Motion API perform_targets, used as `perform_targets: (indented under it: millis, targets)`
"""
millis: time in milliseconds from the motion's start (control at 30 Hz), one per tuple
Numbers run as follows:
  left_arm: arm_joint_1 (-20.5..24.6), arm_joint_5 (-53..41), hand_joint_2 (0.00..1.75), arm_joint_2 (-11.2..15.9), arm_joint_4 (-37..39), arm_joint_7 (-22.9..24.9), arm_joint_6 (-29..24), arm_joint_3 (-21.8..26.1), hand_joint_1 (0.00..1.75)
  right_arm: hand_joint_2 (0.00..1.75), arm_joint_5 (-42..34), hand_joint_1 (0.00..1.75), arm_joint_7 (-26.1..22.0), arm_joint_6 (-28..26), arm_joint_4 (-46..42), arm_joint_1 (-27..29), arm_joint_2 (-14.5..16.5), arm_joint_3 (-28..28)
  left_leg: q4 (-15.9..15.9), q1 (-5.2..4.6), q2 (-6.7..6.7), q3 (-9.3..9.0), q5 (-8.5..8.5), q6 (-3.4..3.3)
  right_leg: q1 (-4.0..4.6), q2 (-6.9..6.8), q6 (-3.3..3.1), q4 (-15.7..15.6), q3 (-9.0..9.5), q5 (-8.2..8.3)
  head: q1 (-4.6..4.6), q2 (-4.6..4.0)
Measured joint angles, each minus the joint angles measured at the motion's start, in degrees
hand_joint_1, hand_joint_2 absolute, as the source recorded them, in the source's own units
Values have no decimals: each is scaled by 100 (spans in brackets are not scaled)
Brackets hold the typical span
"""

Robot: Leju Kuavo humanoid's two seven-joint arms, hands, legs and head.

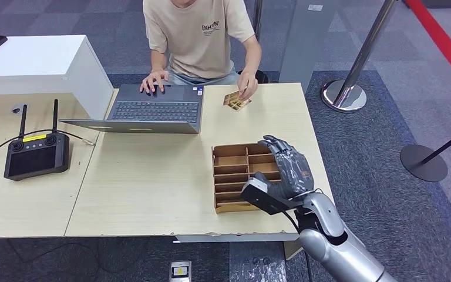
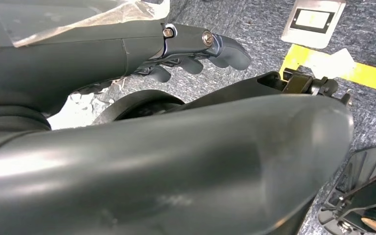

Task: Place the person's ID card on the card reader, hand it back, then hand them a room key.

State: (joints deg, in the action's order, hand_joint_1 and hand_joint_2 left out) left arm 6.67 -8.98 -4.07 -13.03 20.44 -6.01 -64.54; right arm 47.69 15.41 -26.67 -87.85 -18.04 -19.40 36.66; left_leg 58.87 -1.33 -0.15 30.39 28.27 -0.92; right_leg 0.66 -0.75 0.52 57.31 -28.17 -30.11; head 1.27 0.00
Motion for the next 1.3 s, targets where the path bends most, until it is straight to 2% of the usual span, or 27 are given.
perform_targets:
  millis: [100,267,400,500,1100,1300]
  targets:
    - [-2,0,0,0,0,0,0,13,0,175,2,54,0,0,7,0,-10,4,0,0,0,0,0,0,0,0,0,0,0,0,0,0]
    - [-7,0,0,-2,0,-1,0,17,0,175,10,69,2,1,8,0,-22,4,0,0,0,-1,0,0,0,0,0,0,0,0,0,0]
    - [-11,2,0,-3,0,-4,-1,23,0,175,25,60,35,2,9,1,-30,4,0,0,0,-1,0,0,0,0,0,0,0,0,0,0]
    - [-14,5,0,-4,0,-4,-2,34,0,175,28,65,55,0,9,3,-49,5,0,0,0,-1,0,0,0,0,0,0,0,0,0,0]
    - [-17,7,0,-4,0,-20,-2,71,0,175,26,63,63,0,11,12,-104,7,0,0,1,-4,0,0,0,0,0,0,2,0,0,0]
    - [-17,3,0,-4,0,-20,-2,72,0,175,19,72,50,0,43,11,-101,27,0,0,0,-4,0,0,0,0,0,0,4,0,0,-1]
